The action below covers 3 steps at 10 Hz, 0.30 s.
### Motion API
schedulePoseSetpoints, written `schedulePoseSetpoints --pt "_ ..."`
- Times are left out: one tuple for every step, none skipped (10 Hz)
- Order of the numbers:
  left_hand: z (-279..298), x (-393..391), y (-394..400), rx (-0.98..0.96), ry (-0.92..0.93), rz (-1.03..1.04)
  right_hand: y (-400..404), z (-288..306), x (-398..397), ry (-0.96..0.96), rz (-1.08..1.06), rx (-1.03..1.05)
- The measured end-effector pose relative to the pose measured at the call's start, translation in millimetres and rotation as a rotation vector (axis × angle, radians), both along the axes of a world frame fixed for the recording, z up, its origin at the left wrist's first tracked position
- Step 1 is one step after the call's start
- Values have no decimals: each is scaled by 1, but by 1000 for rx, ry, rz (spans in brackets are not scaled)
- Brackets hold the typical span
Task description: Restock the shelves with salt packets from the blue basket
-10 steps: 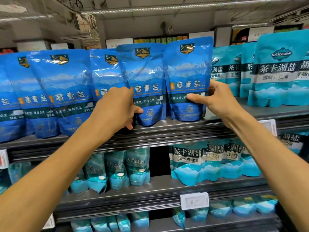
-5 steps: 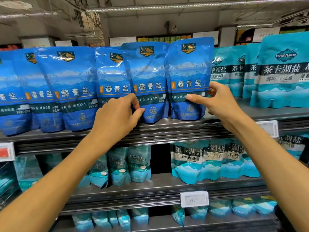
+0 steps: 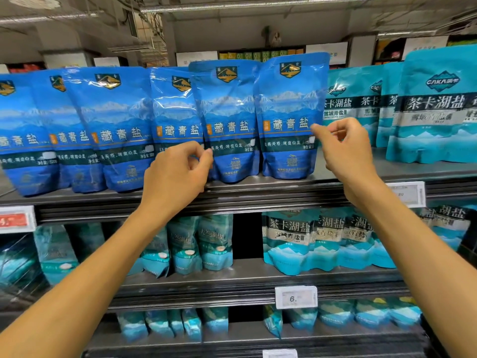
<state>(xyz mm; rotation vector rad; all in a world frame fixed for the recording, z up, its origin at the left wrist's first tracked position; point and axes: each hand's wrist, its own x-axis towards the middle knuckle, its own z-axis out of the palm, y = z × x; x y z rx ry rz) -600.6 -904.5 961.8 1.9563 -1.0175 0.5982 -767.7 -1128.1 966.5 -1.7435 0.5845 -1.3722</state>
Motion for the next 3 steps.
schedulePoseSetpoints --pt "-4 1 11 -98 91 -147 13 -1 0 -56 -7 -31" --pt "-4 7 28 -143 116 -192 33 -2 3 -49 13 -96" --pt "-6 16 51 -222 159 -236 55 -9 11 -14 41 -154"
